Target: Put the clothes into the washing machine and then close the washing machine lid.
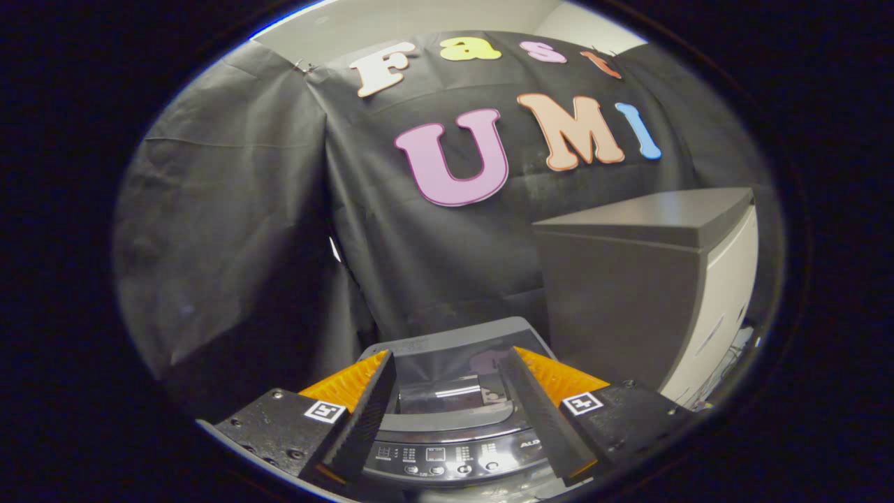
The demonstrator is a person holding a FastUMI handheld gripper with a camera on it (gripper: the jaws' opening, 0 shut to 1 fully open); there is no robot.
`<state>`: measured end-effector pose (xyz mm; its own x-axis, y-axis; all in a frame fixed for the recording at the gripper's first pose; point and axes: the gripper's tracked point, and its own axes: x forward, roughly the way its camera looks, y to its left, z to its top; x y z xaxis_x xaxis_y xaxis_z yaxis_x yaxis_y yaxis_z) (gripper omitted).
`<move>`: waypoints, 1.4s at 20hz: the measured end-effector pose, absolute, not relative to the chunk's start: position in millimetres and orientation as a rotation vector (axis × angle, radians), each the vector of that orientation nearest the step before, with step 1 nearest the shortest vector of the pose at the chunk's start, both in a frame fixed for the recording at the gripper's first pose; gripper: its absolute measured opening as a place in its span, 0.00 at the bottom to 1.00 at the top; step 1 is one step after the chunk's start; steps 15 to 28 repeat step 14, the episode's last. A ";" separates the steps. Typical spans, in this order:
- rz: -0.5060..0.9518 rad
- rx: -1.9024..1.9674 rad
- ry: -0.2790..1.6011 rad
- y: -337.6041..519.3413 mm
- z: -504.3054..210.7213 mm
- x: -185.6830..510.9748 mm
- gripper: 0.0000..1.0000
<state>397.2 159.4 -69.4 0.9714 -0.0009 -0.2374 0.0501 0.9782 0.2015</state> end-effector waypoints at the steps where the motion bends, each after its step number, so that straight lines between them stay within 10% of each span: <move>1: -0.021 0.199 0.223 157.2 -60.6 393.9 0.97; 28: 0.079 0.146 0.120 157.3 16.4 311.7 0.97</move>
